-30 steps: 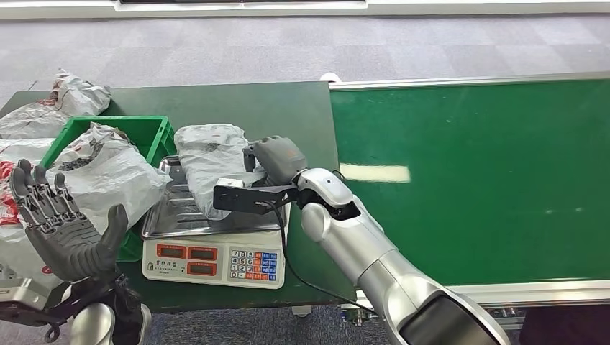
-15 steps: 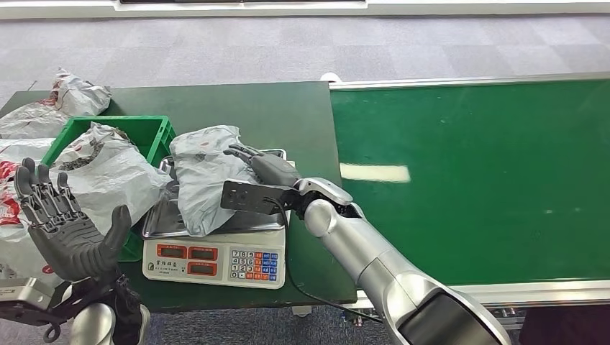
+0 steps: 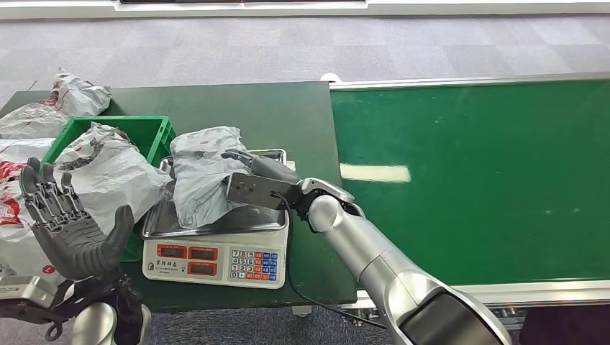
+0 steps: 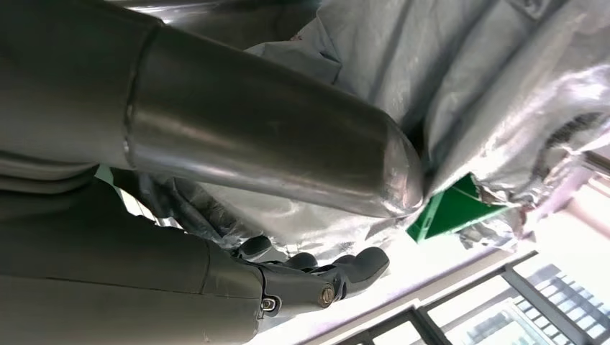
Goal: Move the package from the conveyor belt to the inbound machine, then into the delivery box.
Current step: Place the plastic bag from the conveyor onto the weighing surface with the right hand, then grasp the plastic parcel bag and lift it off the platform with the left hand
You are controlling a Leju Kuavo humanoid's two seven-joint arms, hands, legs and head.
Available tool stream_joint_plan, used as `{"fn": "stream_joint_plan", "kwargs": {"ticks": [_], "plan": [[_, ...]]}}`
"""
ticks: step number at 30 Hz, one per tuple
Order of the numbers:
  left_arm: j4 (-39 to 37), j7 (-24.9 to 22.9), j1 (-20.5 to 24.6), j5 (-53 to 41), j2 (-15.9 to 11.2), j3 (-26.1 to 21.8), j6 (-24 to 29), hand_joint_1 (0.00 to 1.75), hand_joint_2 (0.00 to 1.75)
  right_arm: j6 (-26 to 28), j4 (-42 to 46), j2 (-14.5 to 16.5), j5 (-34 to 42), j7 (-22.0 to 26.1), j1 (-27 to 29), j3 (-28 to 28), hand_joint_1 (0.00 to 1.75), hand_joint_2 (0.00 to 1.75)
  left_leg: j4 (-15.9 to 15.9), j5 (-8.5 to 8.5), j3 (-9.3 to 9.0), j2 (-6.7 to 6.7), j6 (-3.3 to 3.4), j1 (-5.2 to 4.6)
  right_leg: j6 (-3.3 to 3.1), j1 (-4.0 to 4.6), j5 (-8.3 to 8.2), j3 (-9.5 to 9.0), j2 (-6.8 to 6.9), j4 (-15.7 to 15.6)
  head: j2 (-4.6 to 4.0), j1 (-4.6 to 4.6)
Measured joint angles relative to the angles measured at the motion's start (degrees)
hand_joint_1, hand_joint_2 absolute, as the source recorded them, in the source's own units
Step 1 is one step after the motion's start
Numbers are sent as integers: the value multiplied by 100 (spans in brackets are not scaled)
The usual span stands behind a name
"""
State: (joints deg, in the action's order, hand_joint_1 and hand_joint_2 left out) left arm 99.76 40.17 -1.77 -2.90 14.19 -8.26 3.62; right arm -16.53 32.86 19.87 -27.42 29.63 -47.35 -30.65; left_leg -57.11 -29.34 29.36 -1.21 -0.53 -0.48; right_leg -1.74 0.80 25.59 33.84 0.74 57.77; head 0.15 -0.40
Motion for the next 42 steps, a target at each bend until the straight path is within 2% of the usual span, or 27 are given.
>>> {"fn": "stream_joint_plan", "kwargs": {"ticks": [8, 11, 14, 16, 27, 29, 31, 34, 36, 38, 40, 42], "plan": [[-30, 0, 4, 6, 0, 0, 12, 0, 175, -463, 189, -167, 468, 101, 74, 295, 0, 0, -1, 0, -1, -1, 0, -1, 0, -1, 0, 0, 0, -1, 0, 1], [-54, 0, 17, 6, 0, 0, 68, 0, 175, -911, 213, -235, 870, 387, 147, 454, 0, 0, -1, 0, -1, -1, 0, -1, 0, 0, 0, 1, 0, -1, 0, 0], [-86, 0, 39, 21, -1, 4, 96, 0, 175, -1613, 385, -302, 1393, 694, 263, 625, 0, 0, -1, 0, -2, -2, 0, -1, 0, 0, 0, 1, -1, -1, 0, 0], [-118, 0, 75, 41, -2, 17, 131, 0, 175, -1984, 613, -346, 1671, 708, 384, 732, 0, 0, -1, 0, -2, -3, 0, -1, 0, 0, 0, 1, -1, -1, 0, 0], [-191, 0, 119, 104, -5, 33, 228, 0, 175, -1946, 1082, -474, 1809, 553, 617, 938, 0, 0, -1, 0, -2, -7, 0, -1, 1, 0, -2, 1, -3, -1, 0, 1], [-191, 0, 114, 85, -6, 33, 304, 0, 175, -1517, 1110, -479, 1689, 578, 625, 956, 0, 87, -1, 0, -2, -7, 0, -1, 2, 0, -2, 0, -3, -1, 0, 0], [-174, 0, 75, 67, -7, 33, 408, 0, 175, -650, 1254, -478, 1404, 625, 665, 983, 0, 175, -1, 0, -1, -6, 0, -1, 2, -1, -2, 0, -2, -1, 0, 0], [-48, 1, -132, 51, -6, 31, 482, 0, 175, 1542, 2185, -470, 545, 531, 955, 1059, 0, 175, -1, -1, 3, -4, 0, -1, 1, -1, -1, 5, -1, -1, 0, 0], [-16, -3, -223, -39, -5, 25, 446, 0, 175, 3226, 3175, -467, -207, 443, 1251, 1086, 0, 175, -2, -1, 9, 8, 1, -2, 1, -1, 3, 10, 6, -1, 0, 0], [-106, -31, -215, -251, -7, 22, 362, 0, 175, 4703, 4274, -453, -900, 552, 1620, 1090, 0, 175, -1, -5, 11, 20, 3, -5, 3, -2, 8, 10, 15, -3, 0, 1], [-320, -78, -131, -555, -21, 49, 259, 0, 175, 5529, 5368, -378, -1312, 805, 2047, 1138, 0, 175, -1, -12, 9, 19, 7, -8, 5, -5, 12, 10, 16, -4, 0, 0], [-649, -155, 49, -1016, -57, 142, 179, 0, 175, 5703, 6332, -255, -1495, 978, 2445, 1220, 0, 175, 0, -16, 8, 17, 10, -10, 7, -8, 14, 9, 15, -5, 0, 1]]}}
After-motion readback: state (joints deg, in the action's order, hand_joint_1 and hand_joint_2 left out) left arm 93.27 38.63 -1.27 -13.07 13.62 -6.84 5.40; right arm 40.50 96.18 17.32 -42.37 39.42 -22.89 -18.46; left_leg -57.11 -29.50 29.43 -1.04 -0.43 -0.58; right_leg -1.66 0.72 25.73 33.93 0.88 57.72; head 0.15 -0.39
